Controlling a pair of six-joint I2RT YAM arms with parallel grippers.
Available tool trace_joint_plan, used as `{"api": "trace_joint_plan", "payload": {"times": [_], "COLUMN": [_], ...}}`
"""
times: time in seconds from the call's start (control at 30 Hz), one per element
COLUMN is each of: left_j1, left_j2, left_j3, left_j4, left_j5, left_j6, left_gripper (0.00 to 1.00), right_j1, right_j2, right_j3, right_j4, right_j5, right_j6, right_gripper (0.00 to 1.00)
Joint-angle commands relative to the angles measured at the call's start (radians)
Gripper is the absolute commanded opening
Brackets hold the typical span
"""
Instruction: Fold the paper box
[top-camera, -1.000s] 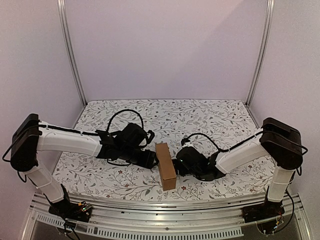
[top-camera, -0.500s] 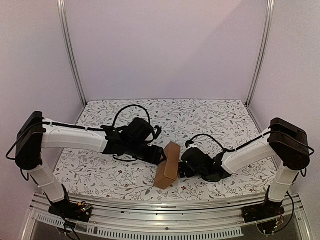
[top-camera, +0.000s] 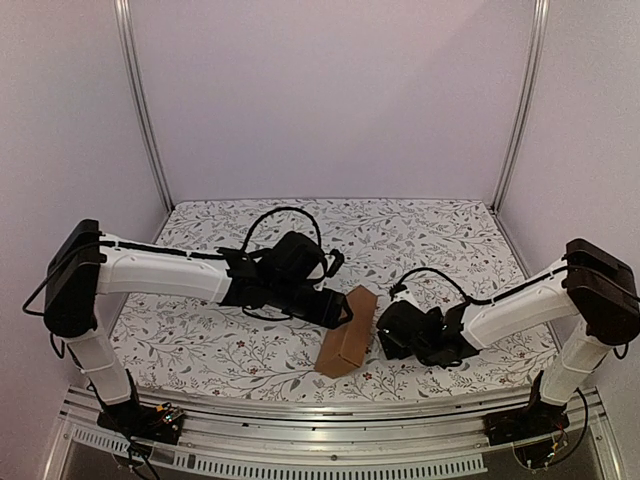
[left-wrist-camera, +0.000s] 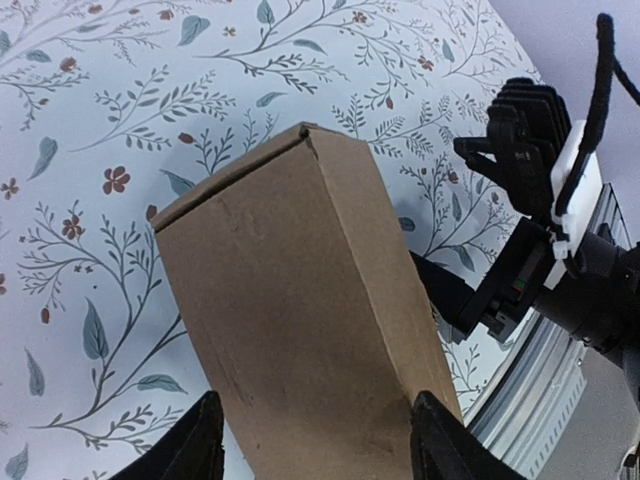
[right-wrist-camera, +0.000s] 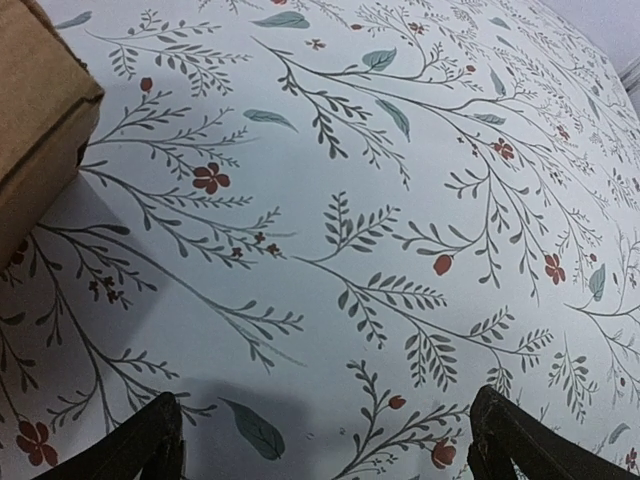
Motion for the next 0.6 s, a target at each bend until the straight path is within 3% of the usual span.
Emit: {"api": "trace_joint_plan", "payload": {"times": [0.0,0.23,0.4,0.57], "left_j1": [-0.018,-0.018,-0.017,-0.017], "left_j2": [0.026,0.011,-0.015,0.012], "left_j3": [0.024,0.023,0.021,0.045], "left_j4": [-0.007,-0.031,-0.05,-0.027], "left_j5": [0.01,-0.02,-0.062,-0.011], "left_j6": [0.015,0.031,0.056,0.055], "left_gripper": [0.62,0.62,0.68,0.69], "right_j1": [0.002,0.002,0.002,0.001], "right_j2": [-0.038,-0.159,-0.283,-0.397], "right_j3": [-0.045,-0.086,-0.105,-0.101], "right_j4": [-0.121,-0.179,-0.216,-0.257], "right_j5": [0.03,0.015,-0.016,-0.048], "right_j6": [0.012,0.037,0.033,0.017], "right_gripper": [0.99,0.99,0.99,0.99]}}
